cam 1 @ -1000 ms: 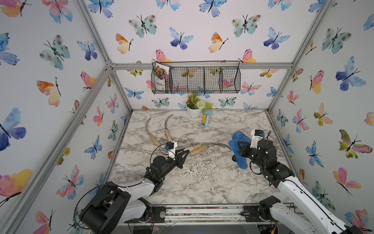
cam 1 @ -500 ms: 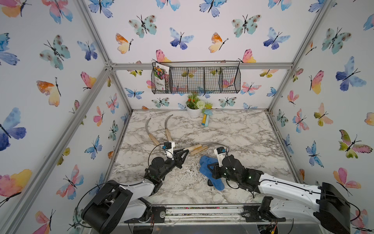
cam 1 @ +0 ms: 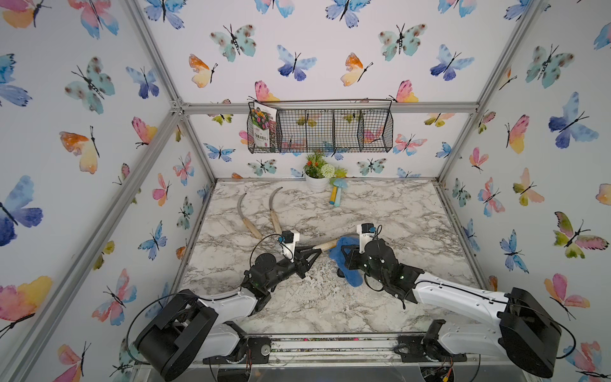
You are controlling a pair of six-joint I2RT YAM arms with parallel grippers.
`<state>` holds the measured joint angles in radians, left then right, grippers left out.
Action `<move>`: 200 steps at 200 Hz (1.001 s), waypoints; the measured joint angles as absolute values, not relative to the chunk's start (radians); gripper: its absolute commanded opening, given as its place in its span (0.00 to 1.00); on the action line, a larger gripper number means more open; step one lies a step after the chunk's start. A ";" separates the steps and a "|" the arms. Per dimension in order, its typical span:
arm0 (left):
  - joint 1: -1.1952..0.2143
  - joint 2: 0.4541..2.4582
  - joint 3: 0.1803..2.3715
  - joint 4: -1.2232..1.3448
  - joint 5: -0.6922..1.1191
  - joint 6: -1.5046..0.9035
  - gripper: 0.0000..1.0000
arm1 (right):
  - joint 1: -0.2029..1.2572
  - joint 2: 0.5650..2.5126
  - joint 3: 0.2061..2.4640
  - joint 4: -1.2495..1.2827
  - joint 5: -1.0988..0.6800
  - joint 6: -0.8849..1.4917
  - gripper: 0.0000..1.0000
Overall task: Wipe small sickles with rags
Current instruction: Adjust the small sickle.
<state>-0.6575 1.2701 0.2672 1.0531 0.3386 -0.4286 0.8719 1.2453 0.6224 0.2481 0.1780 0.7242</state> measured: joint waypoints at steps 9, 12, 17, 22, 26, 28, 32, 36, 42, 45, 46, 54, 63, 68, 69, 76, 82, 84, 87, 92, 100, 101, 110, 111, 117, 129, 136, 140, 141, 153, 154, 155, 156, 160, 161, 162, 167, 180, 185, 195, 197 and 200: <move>-0.670 1.273 0.272 1.045 0.327 -0.425 0.00 | 0.864 1.245 0.633 0.242 0.179 0.717 0.02; -0.673 1.273 0.273 1.043 0.324 -0.423 0.00 | 0.862 1.245 0.636 0.240 0.179 0.713 0.02; -0.678 1.275 0.275 1.039 0.318 -0.422 0.00 | 0.857 1.245 0.644 0.236 0.179 0.709 0.02; -0.685 1.277 0.278 1.034 0.311 -0.419 0.00 | 0.855 1.244 0.652 0.231 0.181 0.704 0.02; -0.690 1.280 0.279 1.034 0.310 -0.419 0.00 | 0.852 1.243 0.658 0.226 0.183 0.697 0.02; -0.691 1.281 0.281 1.033 0.308 -0.418 0.00 | 0.851 1.243 0.662 0.223 0.183 0.695 0.02; -0.695 1.284 0.282 1.032 0.303 -0.416 0.00 | 0.849 1.242 0.669 0.218 0.184 0.690 0.02; -0.703 1.289 0.286 1.031 0.299 -0.414 0.00 | 0.849 1.241 0.676 0.214 0.186 0.684 0.02; -0.708 1.294 0.291 1.029 0.294 -0.413 0.00 | 0.849 1.240 0.685 0.210 0.187 0.677 0.02; -0.715 1.301 0.296 1.026 0.289 -0.411 0.00 | 0.849 1.240 0.690 0.208 0.187 0.670 0.02; -0.715 1.301 0.296 1.026 0.289 -0.411 0.00 | 0.849 1.240 0.691 0.208 0.187 0.669 0.02; -0.724 1.312 0.306 1.024 0.284 -0.410 0.00 | 0.846 1.239 0.703 0.204 0.189 0.660 0.02; -0.736 1.328 0.316 1.019 0.274 -0.409 0.00 | 0.845 1.239 0.716 0.204 0.188 0.645 0.02; -0.738 1.333 0.319 1.019 0.272 -0.409 0.00 | 0.843 1.239 0.722 0.204 0.187 0.638 0.02; -0.742 1.338 0.322 1.017 0.268 -0.408 0.00 | 0.843 1.239 0.722 0.204 0.187 0.637 0.02; -0.748 1.345 0.326 1.013 0.265 -0.408 0.00 | 0.843 1.240 0.730 0.204 0.186 0.630 0.02; -0.755 1.355 0.333 1.007 0.260 -0.408 0.00 | 0.843 1.240 0.735 0.204 0.184 0.622 0.02; -0.757 1.358 0.334 1.005 0.259 -0.408 0.00 | 0.843 1.241 0.737 0.204 0.183 0.618 0.02; -0.759 1.361 0.336 1.002 0.258 -0.408 0.00 | 0.843 1.242 0.741 0.204 0.180 0.616 0.02; -0.764 1.367 0.341 0.994 0.255 -0.408 0.00 | 0.843 1.245 0.746 0.204 0.175 0.609 0.02; -0.768 1.373 0.347 0.984 0.252 -0.408 0.00 | 0.843 1.249 0.755 0.204 0.165 0.601 0.02; -0.770 1.375 0.348 0.980 0.251 -0.408 0.00 | 0.843 1.250 0.756 0.204 0.163 0.599 0.02; -0.773 1.382 0.352 0.974 0.250 -0.408 0.00 | 0.843 1.256 0.765 0.204 0.149 0.592 0.02; -0.773 1.383 0.352 0.973 0.250 -0.408 0.00 | 0.843 1.257 0.765 0.205 0.146 0.590 0.02; -0.773 1.386 0.354 0.967 0.250 -0.408 0.00 | 0.843 1.261 0.770 0.208 0.135 0.585 0.02; -0.775 1.394 0.359 0.954 0.251 -0.408 0.00 | 0.843 1.269 0.776 0.216 0.110 0.574 0.02; -0.775 1.397 0.361 0.946 0.252 -0.409 0.00 | 0.843 1.275 0.779 0.223 0.096 0.570 0.02; -0.775 1.400 0.363 0.941 0.252 -0.409 0.00 | 0.843 1.280 0.781 0.226 0.088 0.566 0.02; -0.775 1.402 0.364 0.938 0.252 -0.409 0.00 | 0.843 1.280 0.781 0.227 0.086 0.566 0.02; -0.775 1.409 0.368 0.925 0.255 -0.409 0.00 | 0.843 1.292 0.785 0.237 0.062 0.556 0.02; -0.775 1.409 0.368 0.925 0.255 -0.409 0.00 | 0.843 1.293 0.785 0.238 0.061 0.555 0.02; -0.775 1.409 0.368 0.925 0.255 -0.409 0.00 | 0.843 1.294 0.786 0.239 0.059 0.556 0.02; -0.775 1.411 0.369 0.921 0.256 -0.410 0.00 | 0.843 1.295 0.786 0.240 0.057 0.555 0.02; -0.775 1.413 0.370 0.919 0.257 -0.410 0.00 | 0.843 1.299 0.788 0.242 0.050 0.553 0.02; -0.775 1.415 0.371 0.916 0.258 -0.410 0.00 | 0.844 1.300 0.788 0.242 0.048 0.553 0.02; -0.775 1.415 0.371 0.916 0.258 -0.410 0.00 | 0.844 1.301 0.789 0.243 0.047 0.552 0.02; -0.775 1.419 0.374 0.913 0.260 -0.411 0.00 | 0.844 1.306 0.791 0.245 0.040 0.550 0.02; -0.775 1.430 0.381 0.902 0.263 -0.412 0.00 | 0.844 1.314 0.795 0.252 0.022 0.540 0.02; -0.775 1.432 0.384 0.898 0.265 -0.413 0.00 | 0.846 1.315 0.795 0.254 0.017 0.538 0.02; -0.775 1.436 0.387 0.892 0.268 -0.413 0.00 | 0.847 1.316 0.795 0.257 0.009 0.533 0.02; -0.775 1.436 0.388 0.891 0.268 -0.413 0.00 | 0.848 1.315 0.795 0.257 0.009 0.533 0.02; -0.776 1.437 0.390 0.889 0.268 -0.413 0.00 | 0.848 1.315 0.795 0.257 0.009 0.532 0.02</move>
